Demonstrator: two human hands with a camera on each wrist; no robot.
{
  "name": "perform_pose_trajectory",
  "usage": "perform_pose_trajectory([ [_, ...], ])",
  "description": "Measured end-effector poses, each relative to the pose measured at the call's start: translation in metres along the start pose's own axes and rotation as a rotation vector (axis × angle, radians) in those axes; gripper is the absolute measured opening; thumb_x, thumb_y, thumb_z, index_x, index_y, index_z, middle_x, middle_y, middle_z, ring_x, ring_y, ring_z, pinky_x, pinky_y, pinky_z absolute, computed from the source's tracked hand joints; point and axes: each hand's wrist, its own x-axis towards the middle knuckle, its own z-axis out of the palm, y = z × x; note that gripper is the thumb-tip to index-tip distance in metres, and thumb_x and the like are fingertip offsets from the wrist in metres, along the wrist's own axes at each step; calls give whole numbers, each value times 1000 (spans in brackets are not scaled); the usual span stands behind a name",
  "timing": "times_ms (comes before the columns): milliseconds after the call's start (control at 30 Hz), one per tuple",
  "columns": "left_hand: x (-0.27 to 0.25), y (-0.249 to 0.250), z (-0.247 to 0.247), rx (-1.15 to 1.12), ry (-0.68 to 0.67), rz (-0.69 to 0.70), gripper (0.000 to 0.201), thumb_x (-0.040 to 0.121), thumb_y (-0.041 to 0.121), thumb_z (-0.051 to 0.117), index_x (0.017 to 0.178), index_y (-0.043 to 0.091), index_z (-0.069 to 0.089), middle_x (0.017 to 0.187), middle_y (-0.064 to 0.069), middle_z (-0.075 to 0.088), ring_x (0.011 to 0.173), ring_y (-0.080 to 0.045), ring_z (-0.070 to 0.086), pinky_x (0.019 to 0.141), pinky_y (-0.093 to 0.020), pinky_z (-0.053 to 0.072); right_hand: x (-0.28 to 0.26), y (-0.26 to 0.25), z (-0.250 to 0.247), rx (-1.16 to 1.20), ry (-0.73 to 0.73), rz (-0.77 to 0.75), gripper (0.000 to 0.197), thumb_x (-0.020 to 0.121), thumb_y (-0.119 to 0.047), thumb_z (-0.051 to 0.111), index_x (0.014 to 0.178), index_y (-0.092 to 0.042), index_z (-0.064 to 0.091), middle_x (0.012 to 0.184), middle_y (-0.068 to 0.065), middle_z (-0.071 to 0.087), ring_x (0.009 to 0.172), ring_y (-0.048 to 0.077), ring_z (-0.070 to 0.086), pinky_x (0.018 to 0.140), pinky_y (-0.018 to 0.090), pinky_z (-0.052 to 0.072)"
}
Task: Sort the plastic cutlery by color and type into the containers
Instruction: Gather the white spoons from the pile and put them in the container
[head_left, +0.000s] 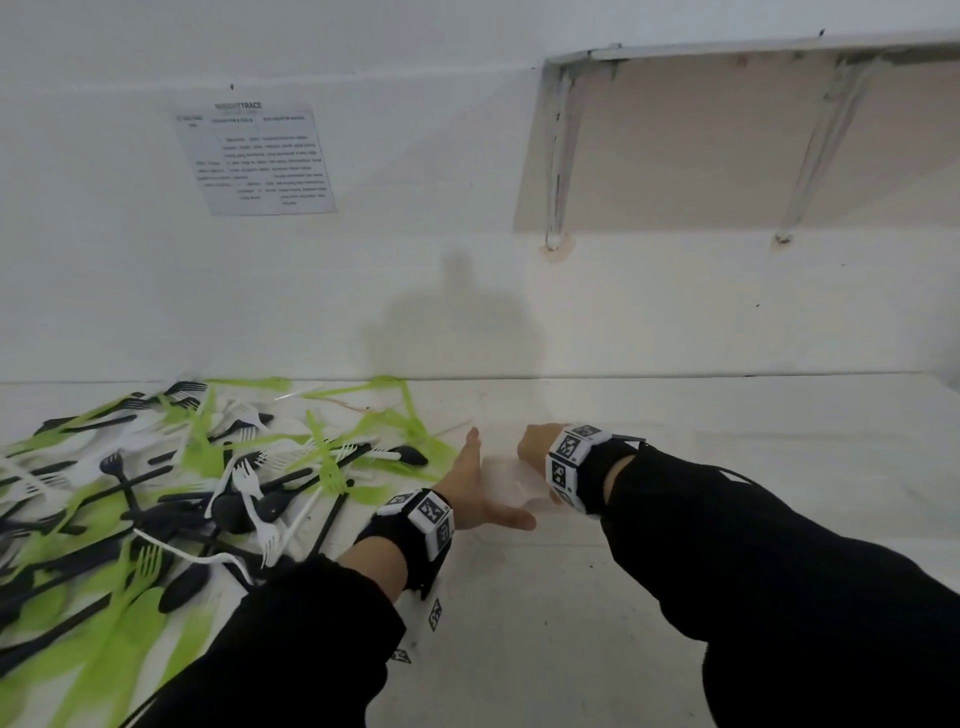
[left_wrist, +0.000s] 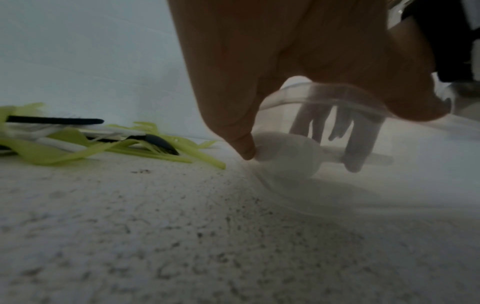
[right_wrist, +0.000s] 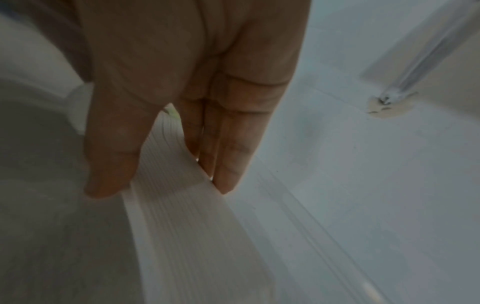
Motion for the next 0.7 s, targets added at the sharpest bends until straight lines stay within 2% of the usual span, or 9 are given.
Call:
perform_pose_trajectory([
  [67, 1, -2, 1, -27, 0, 2, 141, 59, 36, 87, 146, 15, -22, 159, -1, -6, 146, -14, 1, 118, -32, 12, -1, -1, 3, 21, 9, 13, 34, 92, -2, 48, 125, 3, 51, 127, 16, 54, 113, 32, 57, 91, 35, 47],
  [200, 2, -3, 1, -36, -2, 5, 142, 59, 36, 87, 146, 15, -23, 159, 0, -6, 146, -14, 0, 118, -32, 12, -2, 1, 5, 69, 27, 17, 36, 92, -1, 45, 127, 3, 48, 130, 17, 52, 117, 33, 54, 91, 34, 45],
  [333, 2, -3, 1, -46, -5, 8, 140, 61, 35, 86, 146, 15, -24, 159, 0, -5, 146, -14, 1, 118, -30, 12, -10, 4, 9, 84, 90, -7, 43, 90, -9, 53, 132, -1, 44, 132, 14, 48, 117, 31, 54, 89, 32, 44],
  [400, 2, -4, 1, -61, -3, 12, 140, 61, 33, 86, 146, 15, -24, 159, 0, -5, 146, -13, 2, 117, -29, 12, -12, 5, 13, 121, 130, -14, 47, 88, -15, 57, 131, -5, 40, 130, 13, 47, 115, 30, 53, 88, 33, 44],
  [467, 2, -3, 2, -78, -2, 16, 139, 62, 30, 86, 146, 14, -24, 159, -1, -4, 146, -13, 2, 116, -28, 12, -13, 5, 12, 151, 138, -9, 47, 87, -15, 60, 128, -4, 39, 126, 14, 48, 112, 31, 54, 86, 35, 45],
  [600, 4, -5, 2, -89, 2, 18, 141, 60, 30, 87, 146, 15, -23, 159, -2, -5, 146, -13, 3, 115, -27, 12, -17, 3, 8, 109, 131, -2, 42, 92, -12, 52, 131, 0, 42, 132, 14, 46, 119, 30, 52, 92, 32, 43],
  [700, 4, -6, 2, -88, -5, 16, 142, 60, 31, 87, 146, 16, -24, 159, -1, -4, 146, -13, 4, 115, -27, 13, -19, 4, 10, 102, 115, 12, 42, 86, -17, 61, 125, -5, 49, 127, 9, 50, 112, 27, 56, 88, 30, 46],
])
